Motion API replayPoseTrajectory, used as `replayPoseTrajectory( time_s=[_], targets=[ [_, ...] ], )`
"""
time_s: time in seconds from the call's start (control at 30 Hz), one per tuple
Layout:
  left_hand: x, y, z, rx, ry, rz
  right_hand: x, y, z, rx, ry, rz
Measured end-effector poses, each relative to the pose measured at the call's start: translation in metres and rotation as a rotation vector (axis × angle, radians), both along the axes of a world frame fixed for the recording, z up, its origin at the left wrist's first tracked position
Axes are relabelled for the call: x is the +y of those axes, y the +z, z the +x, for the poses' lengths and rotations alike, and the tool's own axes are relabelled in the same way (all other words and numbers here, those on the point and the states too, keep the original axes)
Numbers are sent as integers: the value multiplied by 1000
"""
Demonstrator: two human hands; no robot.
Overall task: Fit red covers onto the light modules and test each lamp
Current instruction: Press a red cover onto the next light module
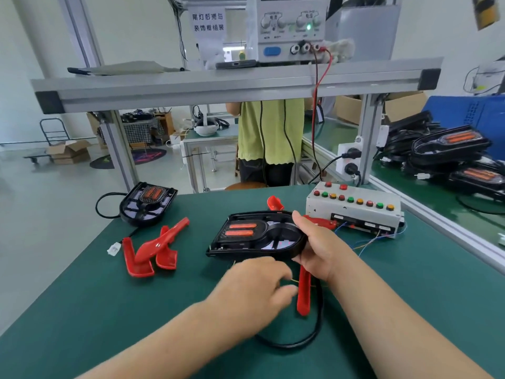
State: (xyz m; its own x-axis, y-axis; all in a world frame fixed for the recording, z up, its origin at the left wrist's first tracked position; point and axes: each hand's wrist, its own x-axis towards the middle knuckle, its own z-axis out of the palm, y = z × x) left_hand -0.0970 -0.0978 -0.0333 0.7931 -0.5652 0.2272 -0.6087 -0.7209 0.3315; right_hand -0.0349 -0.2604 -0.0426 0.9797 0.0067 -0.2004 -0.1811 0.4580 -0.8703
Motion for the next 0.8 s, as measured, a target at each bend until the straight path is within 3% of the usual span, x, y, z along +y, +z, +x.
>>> replayPoseTrajectory(
  time_s=[0.13, 0.23, 0.5, 0.63, 0.8],
  targets=[
    [-37, -5, 2, 222, 67, 26, -2, -3, -2, -25, 82, 60],
    [-40, -4, 7, 288, 91, 95, -7, -4, -2, -41, 83, 70],
    [17, 39, 15, 120, 96, 399, -16, -2, 6, -62, 6, 54],
    [55, 57, 25, 116, 52, 306, -19, -2, 8, -56, -8, 75],
    [87, 58, 42, 144, -1, 25, -18, -2, 6, -38, -17, 98]
  ],
)
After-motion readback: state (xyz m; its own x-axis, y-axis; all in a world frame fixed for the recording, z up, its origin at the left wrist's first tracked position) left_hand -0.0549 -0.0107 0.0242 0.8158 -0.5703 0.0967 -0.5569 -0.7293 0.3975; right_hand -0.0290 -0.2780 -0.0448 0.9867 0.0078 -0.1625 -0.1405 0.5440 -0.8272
